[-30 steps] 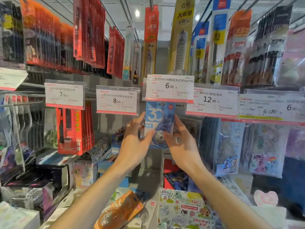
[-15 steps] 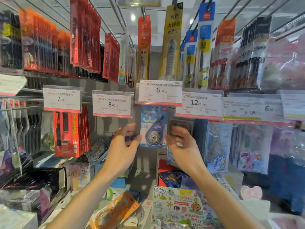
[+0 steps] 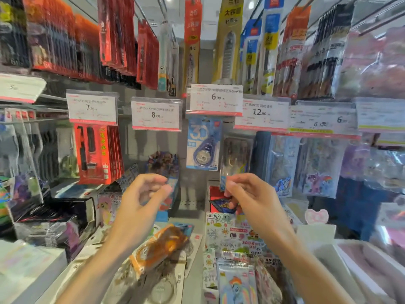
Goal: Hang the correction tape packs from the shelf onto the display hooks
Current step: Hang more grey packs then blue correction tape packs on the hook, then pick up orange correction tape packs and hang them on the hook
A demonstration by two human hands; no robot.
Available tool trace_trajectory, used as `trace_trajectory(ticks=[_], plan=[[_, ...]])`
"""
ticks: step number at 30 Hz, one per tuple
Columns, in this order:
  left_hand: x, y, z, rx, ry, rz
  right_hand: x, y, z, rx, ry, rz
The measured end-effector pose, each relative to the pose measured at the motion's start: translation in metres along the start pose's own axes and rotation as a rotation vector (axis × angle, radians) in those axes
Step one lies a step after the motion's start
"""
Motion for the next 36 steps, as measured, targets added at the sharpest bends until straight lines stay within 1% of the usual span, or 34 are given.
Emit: trace_trajectory(ticks=[5,10,14,19,21,24,27,29,32,34,36], plan=[[-0.014,0.028,0.005,-0.084,0.024,0.082,-0.003,-0.028,0.022,0.072,-0.001,0.075],[-0.034,0.082,-0.002,-0.168,0.036,0.130,-0.002,-0.076,0.034,0.175,-0.030,0.147],[-0.055,0.117,-0.007,-0.227,0.083,0.151,-0.007,-0.116,0.039,0.185,-0.039,0.237],[-0.077,0.130,-0.011,-0.355,0.113,0.119,0.007,-0.144,0.052,0.222,-0.086,0.287],[-0.088,0.133,-0.014,-0.397,0.138,0.104,0.019,-0.149,0.061,0.237,-0.131,0.319],[-0.104,0.135,-0.020,-0.453,0.165,0.064,0.054,-0.150,0.073,0.246,-0.257,0.394],[-0.121,0.134,-0.025,-0.469,0.199,0.011,0.099,-0.142,0.075,0.238,-0.384,0.581],[-0.132,0.129,-0.026,-0.476,0.235,-0.007,0.124,-0.143,0.069,0.205,-0.420,0.696],[-0.144,0.118,-0.026,-0.486,0.265,-0.050,0.151,-0.148,0.057,0.166,-0.444,0.727],[-0.151,0.112,-0.026,-0.486,0.291,-0.062,0.169,-0.149,0.054,0.111,-0.537,0.752],[-0.155,0.106,-0.028,-0.495,0.300,-0.086,0.182,-0.149,0.053,0.073,-0.609,0.723]])
Point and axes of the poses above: each hand's wrist, its own z-axis away from the middle knuckle, its own y-axis out of the back of the hand, x = y × z, the point moved 10 cm from there along -z, towards the middle knuckle, and after that the axes turned 5 degrees about y, right-handed, at the moved point
